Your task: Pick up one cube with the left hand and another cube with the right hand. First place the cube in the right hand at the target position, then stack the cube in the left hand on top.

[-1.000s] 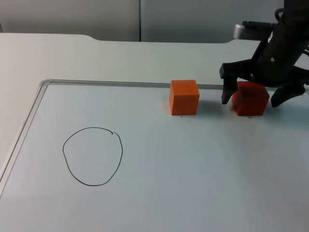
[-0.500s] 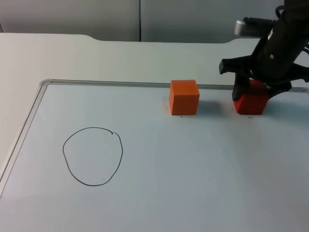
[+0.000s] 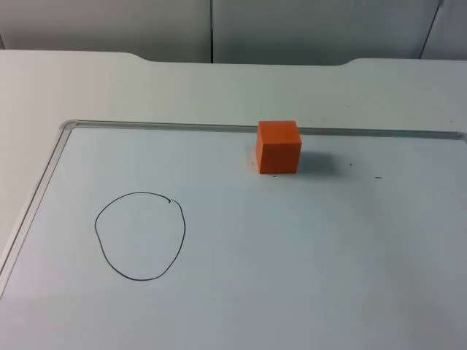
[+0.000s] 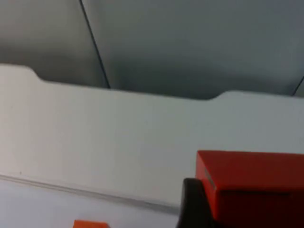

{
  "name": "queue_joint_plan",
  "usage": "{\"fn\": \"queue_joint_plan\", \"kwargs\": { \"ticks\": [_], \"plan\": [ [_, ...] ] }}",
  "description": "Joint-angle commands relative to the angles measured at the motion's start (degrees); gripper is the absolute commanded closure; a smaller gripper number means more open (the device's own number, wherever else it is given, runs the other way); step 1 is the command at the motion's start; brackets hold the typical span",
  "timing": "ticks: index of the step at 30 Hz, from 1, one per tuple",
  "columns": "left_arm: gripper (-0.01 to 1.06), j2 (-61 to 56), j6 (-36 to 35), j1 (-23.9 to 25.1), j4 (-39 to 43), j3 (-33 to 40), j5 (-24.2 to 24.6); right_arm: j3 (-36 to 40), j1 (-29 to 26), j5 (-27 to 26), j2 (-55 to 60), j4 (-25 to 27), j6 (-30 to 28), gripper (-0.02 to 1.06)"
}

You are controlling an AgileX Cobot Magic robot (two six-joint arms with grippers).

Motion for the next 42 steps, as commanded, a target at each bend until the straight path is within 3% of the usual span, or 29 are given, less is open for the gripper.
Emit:
{"fn": "queue_joint_plan", "kwargs": {
  "ticks": [1,4,15,18,22,25,29,33,34,37,42],
  "plan": [
    [0.0,-0.29,-0.37,0.08,0.0,0.37,-0.45,-0.5,0.27,1.76,-7.2,-2.4,-1.92,1.05],
    [0.0,-0.29,-0.17,0.08,-0.32,0.37,-0.45,-0.5,0.27,4.61,-15.55,-1.43,-6.36,1.05],
    [0.0,-0.29,1.98,0.08,-4.3,0.27,-0.69,0.16,0.27,10.97,-33.41,0.05,-8.69,1.05],
    [0.0,-0.29,3.33,0.08,-5.85,-0.22,-1.41,3.7,0.27,9.79,-38.11,-0.07,-8.69,1.05],
    [0.0,-0.29,7.6,0.08,-15.19,-3.31,-7.84,15.19,0.27,6.81,-47.47,-0.17,-8.46,1.05],
    [0.0,-0.29,9.82,0.08,-21.51,-4.13,-10.64,18.91,0.27,6.4,-50.18,-0.17,-8.46,1.05],
    [0.0,3.17,16.38,0.08,-32.9,-4.27,-15.73,20.97,0.27,7.6,-52.57,-0.06,-8.46,1.05],
    [0.0,15.14,33.07,0.08,-49.38,-6.21,-23.49,21.06,0.27,8.87,-53.07,-0.06,-8.46,1.05],
    [0.0,15.14,33.07,0.08,-49.38,-6.21,-23.49,21.06,0.27,8.87,-53.07,-0.06,-8.46,1.05],
    [0.0,29.89,44.65,0.08,-57.92,-12.98,-21.46,21.06,0.27,8.99,-53.07,-0.06,-8.46,1.05],
    [0.0,47.63,48.49,0.08,-60.4,-24.42,-17.03,21.06,0.27,9.02,-53.07,0.06,-8.46,1.05]
  ]
}}
